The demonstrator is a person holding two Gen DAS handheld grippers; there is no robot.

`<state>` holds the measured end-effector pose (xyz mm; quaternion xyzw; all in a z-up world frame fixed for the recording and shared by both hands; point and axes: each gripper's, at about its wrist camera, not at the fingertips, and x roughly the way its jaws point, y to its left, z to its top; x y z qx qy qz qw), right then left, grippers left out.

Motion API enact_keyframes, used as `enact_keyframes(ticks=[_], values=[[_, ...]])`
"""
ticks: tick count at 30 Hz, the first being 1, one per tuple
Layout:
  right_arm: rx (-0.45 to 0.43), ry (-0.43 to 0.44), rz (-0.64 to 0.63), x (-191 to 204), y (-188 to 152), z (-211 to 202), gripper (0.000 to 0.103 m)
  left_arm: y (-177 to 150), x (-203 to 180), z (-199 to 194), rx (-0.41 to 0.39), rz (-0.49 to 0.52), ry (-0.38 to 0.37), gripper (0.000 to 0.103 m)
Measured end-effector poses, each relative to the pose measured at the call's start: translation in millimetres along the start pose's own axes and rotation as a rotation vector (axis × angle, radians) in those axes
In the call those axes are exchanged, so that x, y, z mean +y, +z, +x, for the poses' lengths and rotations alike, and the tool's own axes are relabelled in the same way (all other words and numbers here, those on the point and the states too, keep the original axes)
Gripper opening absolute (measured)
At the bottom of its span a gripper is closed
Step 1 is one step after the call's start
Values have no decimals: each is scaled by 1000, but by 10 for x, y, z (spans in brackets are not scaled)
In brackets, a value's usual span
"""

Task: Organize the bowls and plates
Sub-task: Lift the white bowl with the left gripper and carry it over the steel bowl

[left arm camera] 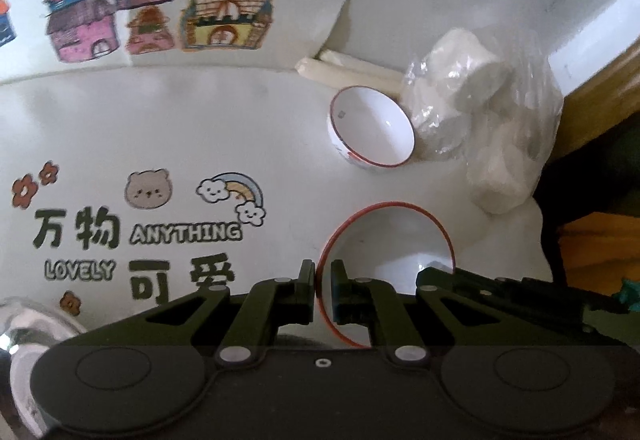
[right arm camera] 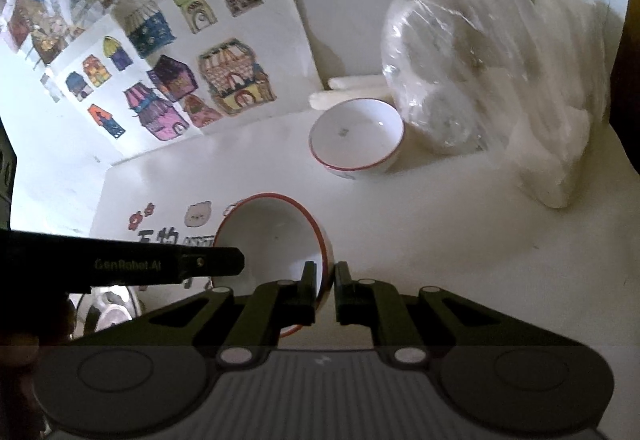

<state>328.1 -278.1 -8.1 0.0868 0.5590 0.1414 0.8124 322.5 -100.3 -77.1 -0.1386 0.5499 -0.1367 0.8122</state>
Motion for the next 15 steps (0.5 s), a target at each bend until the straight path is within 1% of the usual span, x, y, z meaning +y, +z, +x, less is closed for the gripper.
enact_keyframes(ticks=[7, 15], values=[[7, 31, -32, 256, -44, -73, 10, -110, 204, -236, -13, -50, 3, 7], [54, 61, -80, 505, -172, -62, 10, -307, 447, -379, 28, -108, 27, 8]])
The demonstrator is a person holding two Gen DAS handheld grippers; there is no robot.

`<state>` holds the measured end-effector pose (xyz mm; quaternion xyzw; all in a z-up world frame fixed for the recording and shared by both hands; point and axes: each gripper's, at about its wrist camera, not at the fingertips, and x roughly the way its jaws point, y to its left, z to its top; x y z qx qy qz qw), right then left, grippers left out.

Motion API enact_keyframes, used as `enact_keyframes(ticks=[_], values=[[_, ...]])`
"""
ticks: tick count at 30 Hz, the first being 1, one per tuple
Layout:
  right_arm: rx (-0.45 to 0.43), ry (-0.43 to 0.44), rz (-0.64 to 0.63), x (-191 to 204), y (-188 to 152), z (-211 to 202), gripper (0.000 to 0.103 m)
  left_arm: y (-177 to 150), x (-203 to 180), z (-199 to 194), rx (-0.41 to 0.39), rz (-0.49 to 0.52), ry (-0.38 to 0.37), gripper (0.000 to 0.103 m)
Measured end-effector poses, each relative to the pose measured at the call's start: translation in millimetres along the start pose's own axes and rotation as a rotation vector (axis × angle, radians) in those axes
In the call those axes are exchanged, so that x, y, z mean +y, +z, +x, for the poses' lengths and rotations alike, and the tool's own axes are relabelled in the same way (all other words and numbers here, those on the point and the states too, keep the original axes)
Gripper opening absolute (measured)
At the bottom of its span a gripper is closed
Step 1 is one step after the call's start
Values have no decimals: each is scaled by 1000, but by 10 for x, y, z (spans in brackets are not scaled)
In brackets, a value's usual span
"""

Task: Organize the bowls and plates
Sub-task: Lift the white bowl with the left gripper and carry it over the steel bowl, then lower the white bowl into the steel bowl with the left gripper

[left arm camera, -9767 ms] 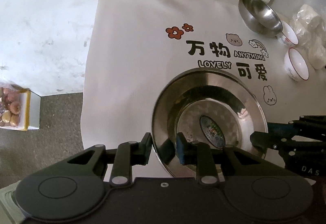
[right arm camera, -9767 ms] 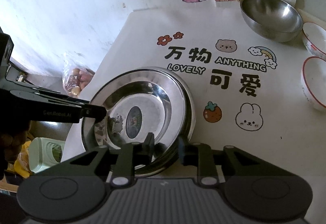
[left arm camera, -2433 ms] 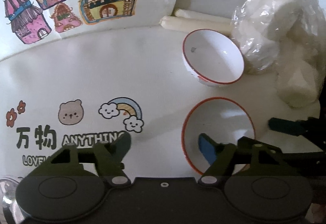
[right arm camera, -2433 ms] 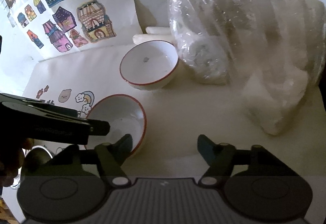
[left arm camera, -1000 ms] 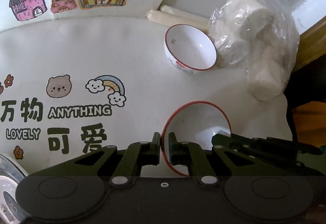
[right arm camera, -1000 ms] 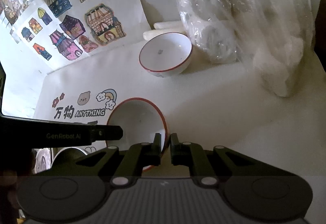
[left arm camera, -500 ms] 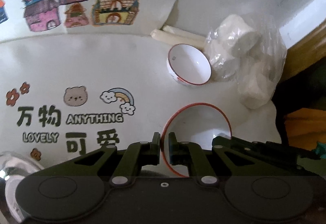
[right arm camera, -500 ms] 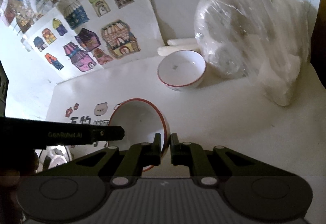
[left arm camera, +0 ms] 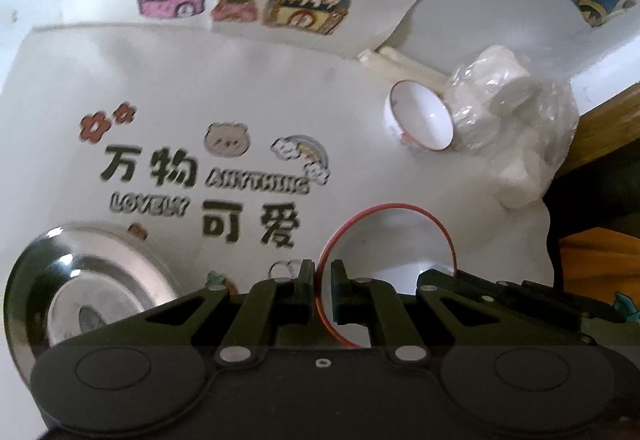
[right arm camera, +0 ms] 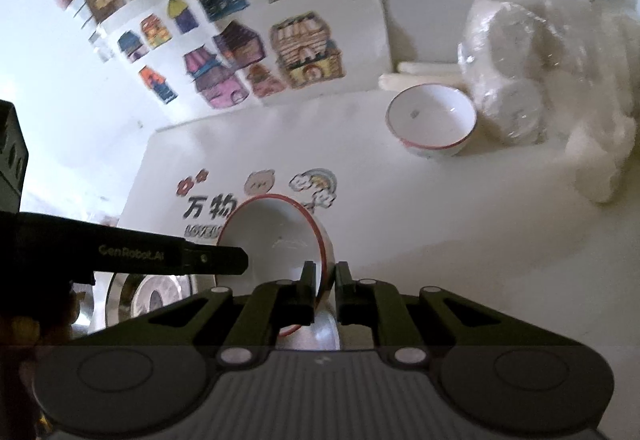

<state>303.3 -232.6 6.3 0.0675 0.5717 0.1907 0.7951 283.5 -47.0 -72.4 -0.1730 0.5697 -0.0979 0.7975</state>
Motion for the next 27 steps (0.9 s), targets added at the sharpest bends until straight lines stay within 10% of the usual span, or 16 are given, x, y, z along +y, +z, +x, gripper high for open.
enact_keyframes(ticks=[27], values=[[167, 16, 2, 101, -294, 204, 10, -261, 141, 169, 151, -21, 55, 8]])
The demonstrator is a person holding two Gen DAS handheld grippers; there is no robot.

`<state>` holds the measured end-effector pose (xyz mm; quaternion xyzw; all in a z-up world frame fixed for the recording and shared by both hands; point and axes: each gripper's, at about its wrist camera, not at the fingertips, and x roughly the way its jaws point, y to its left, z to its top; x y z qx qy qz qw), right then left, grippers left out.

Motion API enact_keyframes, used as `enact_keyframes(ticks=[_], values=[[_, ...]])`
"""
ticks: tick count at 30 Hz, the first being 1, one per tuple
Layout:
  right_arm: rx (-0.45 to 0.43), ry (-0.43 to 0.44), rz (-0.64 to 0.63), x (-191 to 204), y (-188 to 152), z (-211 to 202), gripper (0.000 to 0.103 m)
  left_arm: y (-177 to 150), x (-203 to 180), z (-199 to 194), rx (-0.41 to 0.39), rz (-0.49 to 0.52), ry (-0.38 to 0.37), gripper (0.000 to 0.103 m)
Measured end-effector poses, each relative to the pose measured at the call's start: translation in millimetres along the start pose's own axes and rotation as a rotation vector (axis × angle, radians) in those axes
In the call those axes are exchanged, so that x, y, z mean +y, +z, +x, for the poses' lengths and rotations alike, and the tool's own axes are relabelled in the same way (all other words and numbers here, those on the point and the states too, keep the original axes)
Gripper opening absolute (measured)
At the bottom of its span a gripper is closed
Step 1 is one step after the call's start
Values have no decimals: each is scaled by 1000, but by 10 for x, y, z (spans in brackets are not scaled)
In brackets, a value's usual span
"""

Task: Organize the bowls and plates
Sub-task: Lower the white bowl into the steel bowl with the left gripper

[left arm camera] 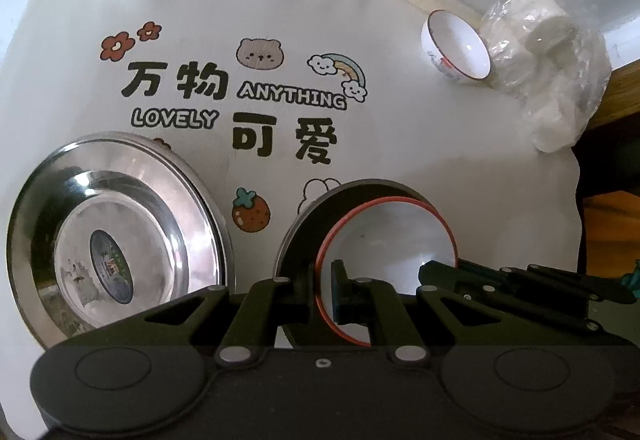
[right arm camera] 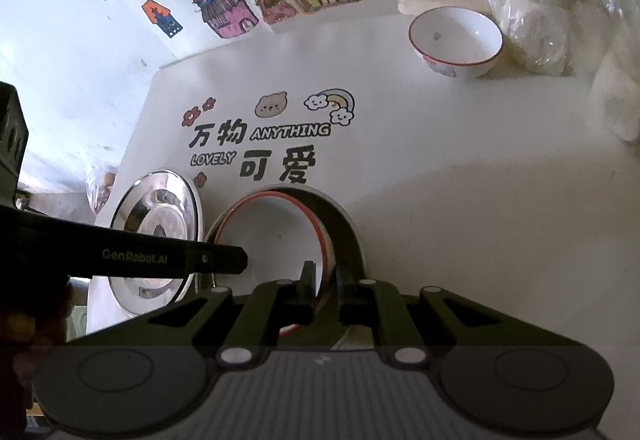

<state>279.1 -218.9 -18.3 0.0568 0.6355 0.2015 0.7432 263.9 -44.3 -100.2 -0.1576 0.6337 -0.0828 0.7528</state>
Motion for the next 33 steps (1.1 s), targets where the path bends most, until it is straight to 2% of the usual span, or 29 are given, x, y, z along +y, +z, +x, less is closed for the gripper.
enact_keyframes(ticks=[13, 33], values=[[54, 11, 3, -3, 5, 102, 11, 15, 26, 94, 34, -9, 27, 8], [87, 27, 29, -89, 42, 187, 14, 46, 13, 162, 41, -15, 21, 14]])
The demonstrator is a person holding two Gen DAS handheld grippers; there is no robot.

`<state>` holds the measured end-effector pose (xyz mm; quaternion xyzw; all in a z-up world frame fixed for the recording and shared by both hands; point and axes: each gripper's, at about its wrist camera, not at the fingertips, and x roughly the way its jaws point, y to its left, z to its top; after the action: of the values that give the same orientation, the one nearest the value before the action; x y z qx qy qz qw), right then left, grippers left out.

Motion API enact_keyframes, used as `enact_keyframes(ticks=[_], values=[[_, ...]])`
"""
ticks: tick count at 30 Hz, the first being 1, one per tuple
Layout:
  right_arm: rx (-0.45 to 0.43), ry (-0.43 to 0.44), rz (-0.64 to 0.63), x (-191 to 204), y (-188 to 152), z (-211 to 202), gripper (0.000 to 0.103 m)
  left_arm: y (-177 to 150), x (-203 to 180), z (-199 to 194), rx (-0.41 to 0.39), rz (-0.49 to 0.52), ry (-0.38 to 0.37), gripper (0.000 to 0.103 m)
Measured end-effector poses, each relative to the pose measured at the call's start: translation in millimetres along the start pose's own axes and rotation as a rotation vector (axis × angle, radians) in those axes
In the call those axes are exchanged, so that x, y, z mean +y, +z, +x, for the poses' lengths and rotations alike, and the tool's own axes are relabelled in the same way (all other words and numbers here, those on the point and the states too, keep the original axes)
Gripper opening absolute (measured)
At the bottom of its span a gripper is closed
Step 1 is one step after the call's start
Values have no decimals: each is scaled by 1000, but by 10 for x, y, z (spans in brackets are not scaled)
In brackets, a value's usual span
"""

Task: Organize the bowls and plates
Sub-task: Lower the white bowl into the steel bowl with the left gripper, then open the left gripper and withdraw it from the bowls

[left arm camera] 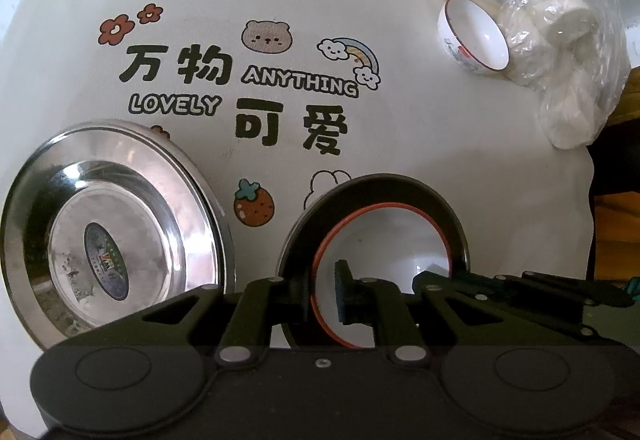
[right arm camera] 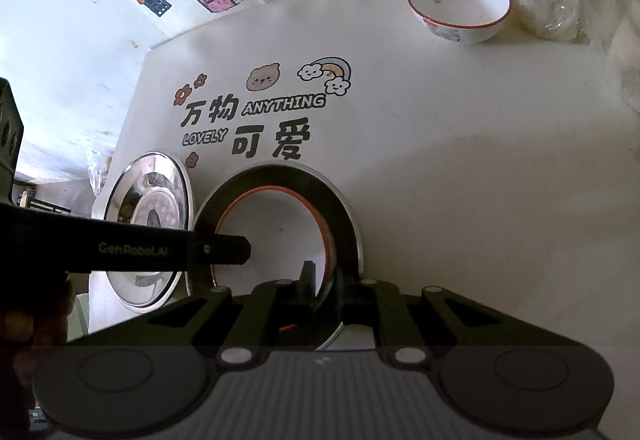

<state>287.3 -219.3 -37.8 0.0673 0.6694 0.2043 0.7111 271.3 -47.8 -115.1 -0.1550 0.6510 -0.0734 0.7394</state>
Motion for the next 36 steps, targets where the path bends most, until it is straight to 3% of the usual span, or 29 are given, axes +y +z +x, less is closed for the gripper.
enact_keyframes(ticks=[10, 14, 19, 21, 25, 33, 36], values=[[-17, 9, -13, -9, 8, -91, 19, 9, -15, -58, -8, -4, -1, 25], [-34, 41, -6, -29, 16, -179, 32, 17, -16, -135, -18, -8, -5, 32], [-60, 62, -10, -48, 43, -294, 39, 41, -47, -263, -46, -8, -12, 39], [-76, 52, -8, -66, 56, -335, 53, 69, -69, -306, -61, -4, -8, 46], [-105, 47, 28, -187, 86, -400, 59, 158, -107, -323, -93, 5, 19, 65], [-122, 4, 81, -454, 107, -435, 95, 395, -173, -168, -97, 1, 83, 100], [-130, -2, 110, -585, 108, -445, 103, 479, -221, -101, -102, 5, 81, 102]])
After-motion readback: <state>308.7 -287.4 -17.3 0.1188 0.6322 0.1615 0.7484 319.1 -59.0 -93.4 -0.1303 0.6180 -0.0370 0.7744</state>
